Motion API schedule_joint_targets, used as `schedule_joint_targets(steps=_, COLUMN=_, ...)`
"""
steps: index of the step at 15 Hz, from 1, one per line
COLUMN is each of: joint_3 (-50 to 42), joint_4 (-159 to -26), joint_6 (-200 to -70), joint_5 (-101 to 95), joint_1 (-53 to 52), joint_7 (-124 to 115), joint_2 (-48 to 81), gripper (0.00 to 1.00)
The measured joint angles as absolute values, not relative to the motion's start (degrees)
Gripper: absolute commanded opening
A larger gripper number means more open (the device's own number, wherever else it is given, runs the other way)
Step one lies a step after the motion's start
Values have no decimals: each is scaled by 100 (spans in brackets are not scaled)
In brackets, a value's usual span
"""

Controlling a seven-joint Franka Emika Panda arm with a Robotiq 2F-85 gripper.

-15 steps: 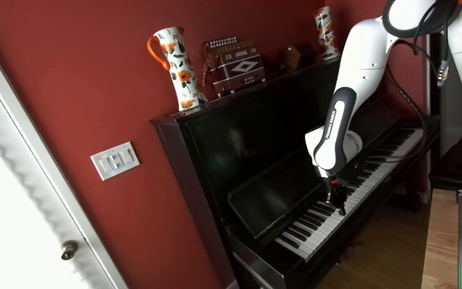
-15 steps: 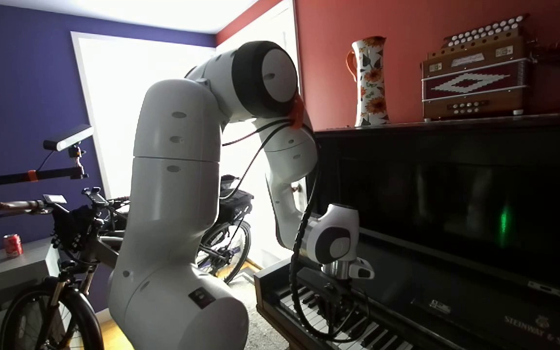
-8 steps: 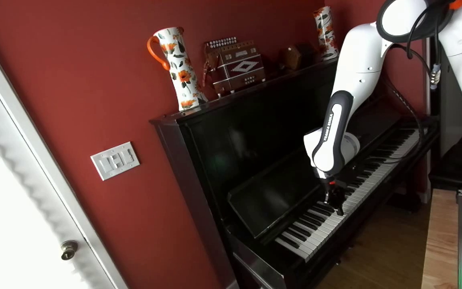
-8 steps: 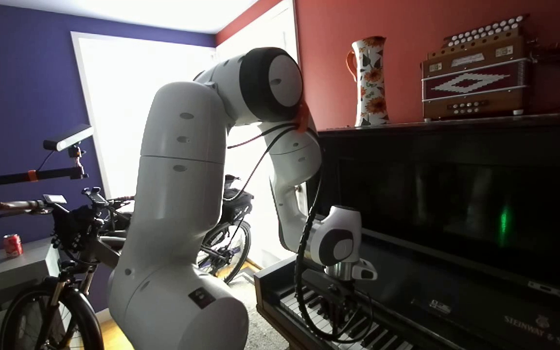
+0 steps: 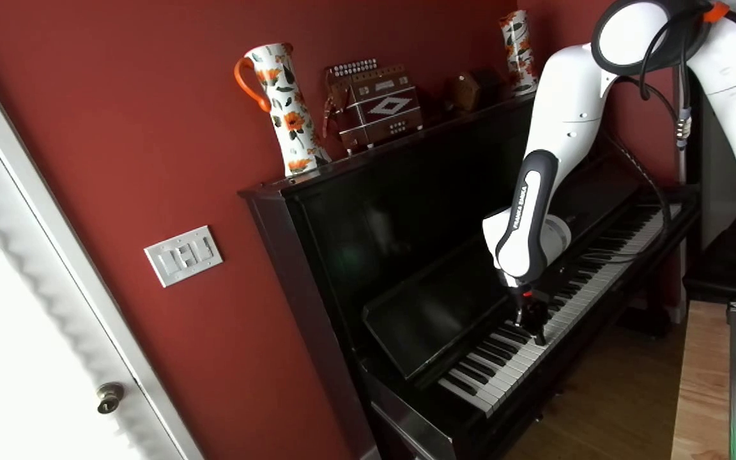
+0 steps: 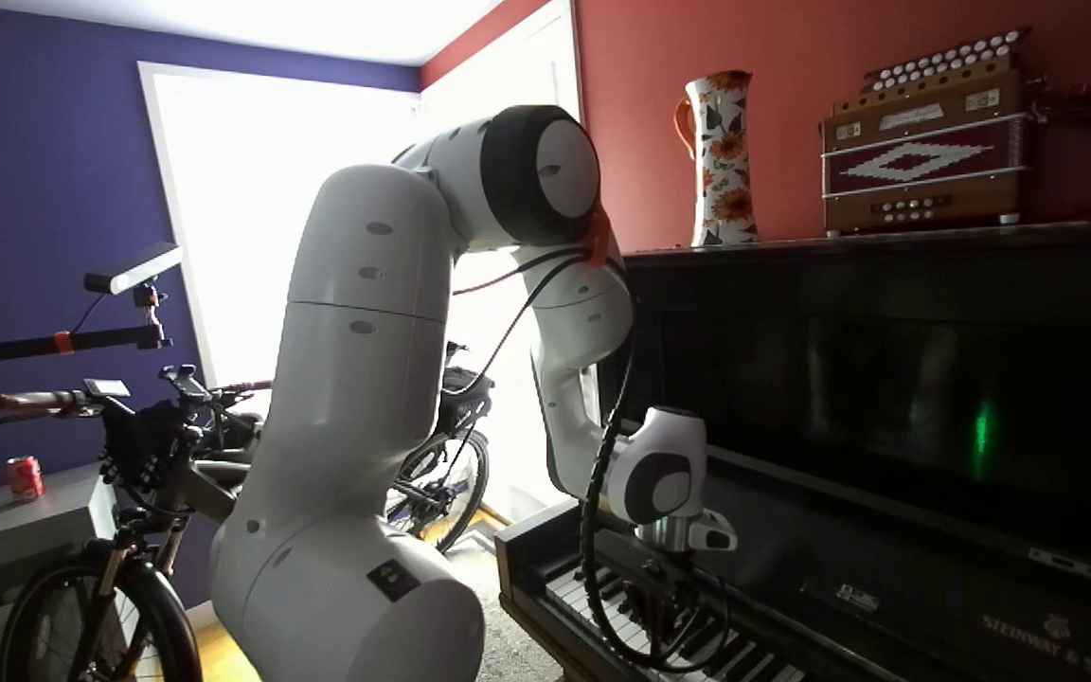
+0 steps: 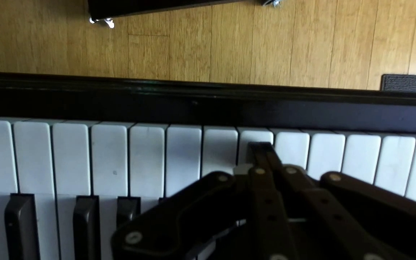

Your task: Press the key on the keyboard

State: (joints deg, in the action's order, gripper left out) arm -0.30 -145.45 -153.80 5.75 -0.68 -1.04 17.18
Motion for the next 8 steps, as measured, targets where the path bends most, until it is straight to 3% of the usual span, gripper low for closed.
schedule_joint_targets(steps=8, joint_3=-33, joint_4=-14464, joint_6=-15407, joint_5=575, joint_1=-68, joint_7=-104, joint_2=1869, gripper=0)
